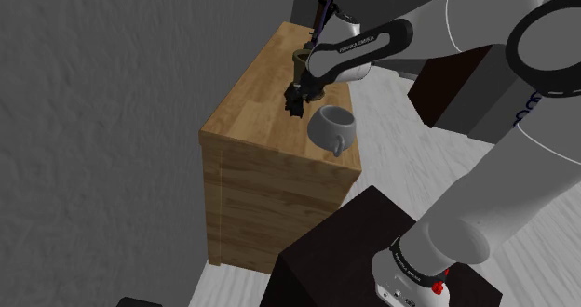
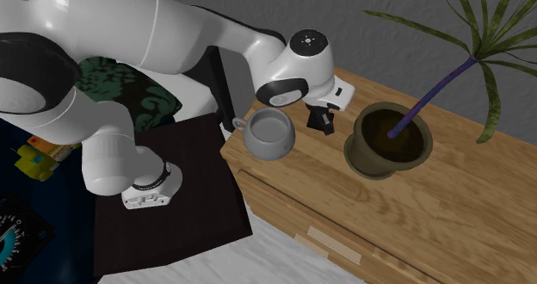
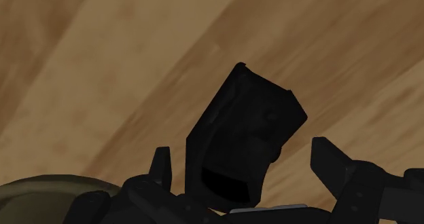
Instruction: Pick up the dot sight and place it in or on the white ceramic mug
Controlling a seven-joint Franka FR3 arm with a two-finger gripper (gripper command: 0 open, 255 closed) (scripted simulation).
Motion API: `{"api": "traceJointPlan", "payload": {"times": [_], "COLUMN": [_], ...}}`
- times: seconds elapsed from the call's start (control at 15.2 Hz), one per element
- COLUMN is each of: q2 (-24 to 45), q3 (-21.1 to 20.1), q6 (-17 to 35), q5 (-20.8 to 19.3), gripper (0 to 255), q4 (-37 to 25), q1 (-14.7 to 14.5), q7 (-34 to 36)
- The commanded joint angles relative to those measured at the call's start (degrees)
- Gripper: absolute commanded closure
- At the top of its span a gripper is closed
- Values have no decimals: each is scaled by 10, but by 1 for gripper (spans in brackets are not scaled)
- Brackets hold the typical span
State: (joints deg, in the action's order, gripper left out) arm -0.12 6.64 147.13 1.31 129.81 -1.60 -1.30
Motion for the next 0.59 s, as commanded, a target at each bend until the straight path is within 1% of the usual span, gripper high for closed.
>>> {"api": "traceJointPlan", "payload": {"times": [0.0, 0.13, 0.53], "q2": [17, 28, 28], "q3": [0, 0, 0], "q6": [15, 25, 25], "q5": [4, 7, 7], "gripper": [0, 0, 0], "q4": [-2, -3, -3], "q1": [0, 0, 0], "q7": [-3, -5, -5]}}
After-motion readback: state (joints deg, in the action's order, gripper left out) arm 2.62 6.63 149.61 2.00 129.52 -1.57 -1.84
